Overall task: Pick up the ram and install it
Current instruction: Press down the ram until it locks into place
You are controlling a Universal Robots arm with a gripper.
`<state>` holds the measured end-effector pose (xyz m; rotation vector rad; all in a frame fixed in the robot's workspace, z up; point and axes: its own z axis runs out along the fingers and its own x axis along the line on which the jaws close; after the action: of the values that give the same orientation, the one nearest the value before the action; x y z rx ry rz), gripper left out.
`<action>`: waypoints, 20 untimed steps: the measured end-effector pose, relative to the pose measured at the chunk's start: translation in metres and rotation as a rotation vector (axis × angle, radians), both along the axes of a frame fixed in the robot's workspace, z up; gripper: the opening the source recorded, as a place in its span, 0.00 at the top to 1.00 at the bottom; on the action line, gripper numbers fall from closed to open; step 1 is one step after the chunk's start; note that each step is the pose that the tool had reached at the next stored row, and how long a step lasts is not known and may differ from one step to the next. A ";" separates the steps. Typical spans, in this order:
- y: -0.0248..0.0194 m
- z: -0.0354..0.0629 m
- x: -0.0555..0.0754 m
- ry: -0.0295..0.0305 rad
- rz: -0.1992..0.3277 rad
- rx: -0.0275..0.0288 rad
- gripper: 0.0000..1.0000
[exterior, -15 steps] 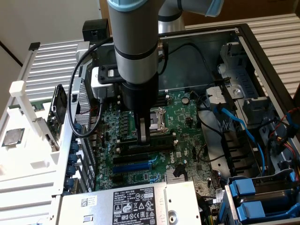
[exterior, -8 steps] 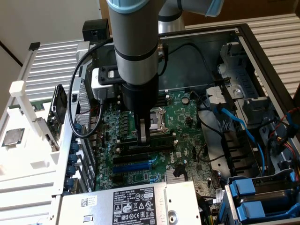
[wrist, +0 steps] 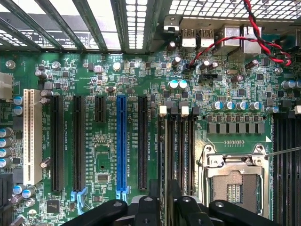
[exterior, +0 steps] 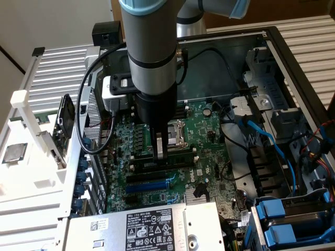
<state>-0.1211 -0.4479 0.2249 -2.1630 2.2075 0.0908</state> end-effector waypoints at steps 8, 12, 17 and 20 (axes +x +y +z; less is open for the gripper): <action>0.0000 0.0028 0.000 0.0001 0.000 -0.0002 0.73; 0.0000 0.0105 0.000 0.0001 0.000 -0.0002 0.73; 0.0000 0.0155 0.000 -0.0002 0.000 0.0002 0.73; -0.0001 0.0162 0.000 0.0002 0.000 -0.0003 0.73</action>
<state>-0.1212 -0.4479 0.2411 -2.1632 2.2079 0.0907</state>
